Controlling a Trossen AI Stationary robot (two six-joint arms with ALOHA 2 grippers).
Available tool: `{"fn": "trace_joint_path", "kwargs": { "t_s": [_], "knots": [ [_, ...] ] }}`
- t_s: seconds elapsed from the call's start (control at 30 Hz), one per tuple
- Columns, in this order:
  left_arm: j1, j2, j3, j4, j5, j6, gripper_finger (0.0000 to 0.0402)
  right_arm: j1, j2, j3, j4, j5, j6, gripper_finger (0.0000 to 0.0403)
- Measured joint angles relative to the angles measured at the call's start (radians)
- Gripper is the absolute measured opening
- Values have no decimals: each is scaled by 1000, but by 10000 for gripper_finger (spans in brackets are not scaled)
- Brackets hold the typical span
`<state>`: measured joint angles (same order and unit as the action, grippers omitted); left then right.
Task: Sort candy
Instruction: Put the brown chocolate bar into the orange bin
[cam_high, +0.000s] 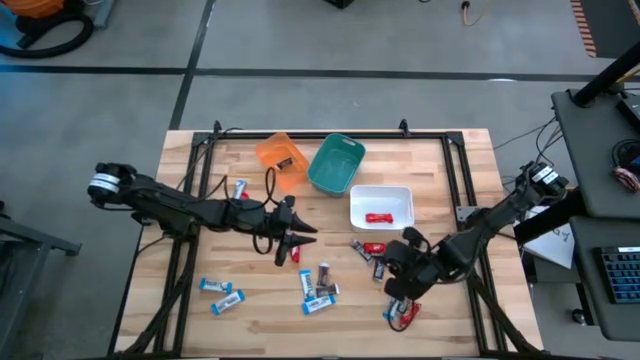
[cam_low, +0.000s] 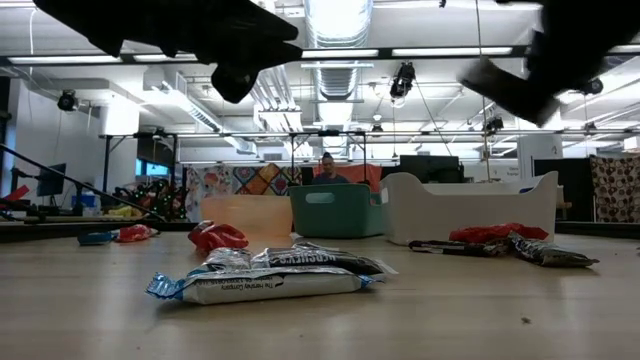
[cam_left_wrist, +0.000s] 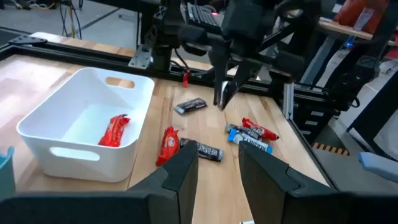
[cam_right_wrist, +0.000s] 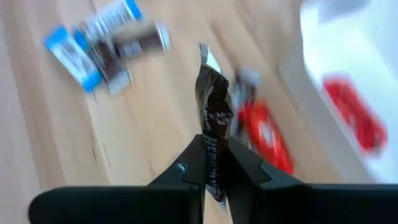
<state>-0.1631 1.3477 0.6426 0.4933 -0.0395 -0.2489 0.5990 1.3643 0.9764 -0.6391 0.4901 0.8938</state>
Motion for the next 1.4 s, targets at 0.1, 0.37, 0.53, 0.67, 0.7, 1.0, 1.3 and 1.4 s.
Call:
{"fn": "trace_joint_path", "kwargs": {
  "t_s": [0.1,0.37,0.53,0.67,0.7,1.0,1.3,1.4],
  "knots": [
    [0,15,0,19,0,0,100,-37,0,-1,133,46,-161,31],
    [0,54,0,74,0,0,100,-148,0,-3,533,72,-574,31],
    [0,72,0,157,4,4,100,-201,0,-3,666,60,-698,31],
    [0,94,0,264,4,9,100,-223,0,-3,703,44,-731,31],
    [0,105,0,303,4,14,100,-227,0,-3,707,31,-732,31],
    [1,191,0,529,2,58,100,-238,0,-4,724,0,-731,31],
    [1,258,25,578,-1,58,100,-252,0,-4,727,0,-730,31],
    [2,292,68,580,15,75,100,-255,0,-5,723,0,-730,31]
  ]
}}
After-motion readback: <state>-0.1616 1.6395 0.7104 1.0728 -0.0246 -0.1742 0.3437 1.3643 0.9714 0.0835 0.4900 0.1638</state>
